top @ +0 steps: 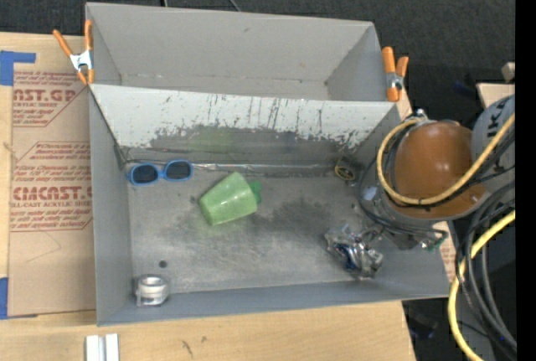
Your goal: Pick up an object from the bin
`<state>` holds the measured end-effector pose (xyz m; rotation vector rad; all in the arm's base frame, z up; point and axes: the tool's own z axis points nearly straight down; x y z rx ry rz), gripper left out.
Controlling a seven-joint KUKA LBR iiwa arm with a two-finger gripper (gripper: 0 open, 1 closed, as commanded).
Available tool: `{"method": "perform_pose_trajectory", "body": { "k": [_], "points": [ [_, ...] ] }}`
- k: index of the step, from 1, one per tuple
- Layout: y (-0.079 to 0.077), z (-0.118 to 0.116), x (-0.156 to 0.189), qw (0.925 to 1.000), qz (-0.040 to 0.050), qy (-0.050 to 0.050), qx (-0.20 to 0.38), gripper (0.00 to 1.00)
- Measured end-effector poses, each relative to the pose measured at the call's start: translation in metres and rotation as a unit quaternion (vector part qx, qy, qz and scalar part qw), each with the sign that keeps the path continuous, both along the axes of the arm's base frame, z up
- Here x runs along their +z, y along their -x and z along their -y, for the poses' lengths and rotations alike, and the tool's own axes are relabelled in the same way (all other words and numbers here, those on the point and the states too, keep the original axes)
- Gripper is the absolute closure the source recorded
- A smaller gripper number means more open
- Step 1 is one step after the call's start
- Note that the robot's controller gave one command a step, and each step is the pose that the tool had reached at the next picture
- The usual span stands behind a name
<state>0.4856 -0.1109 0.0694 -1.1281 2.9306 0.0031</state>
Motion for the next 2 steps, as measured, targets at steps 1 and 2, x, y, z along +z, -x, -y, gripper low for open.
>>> {"method": "perform_pose_trajectory", "body": {
  "k": [1, 2],
  "points": [
    [-0.022, 0.013, 0.034, 0.9991, 0.0016, 0.001, -0.042, 1.00],
    [-0.026, 0.018, 0.150, 0.9980, 0.0050, 0.002, -0.062, 1.00]
  ]
}}
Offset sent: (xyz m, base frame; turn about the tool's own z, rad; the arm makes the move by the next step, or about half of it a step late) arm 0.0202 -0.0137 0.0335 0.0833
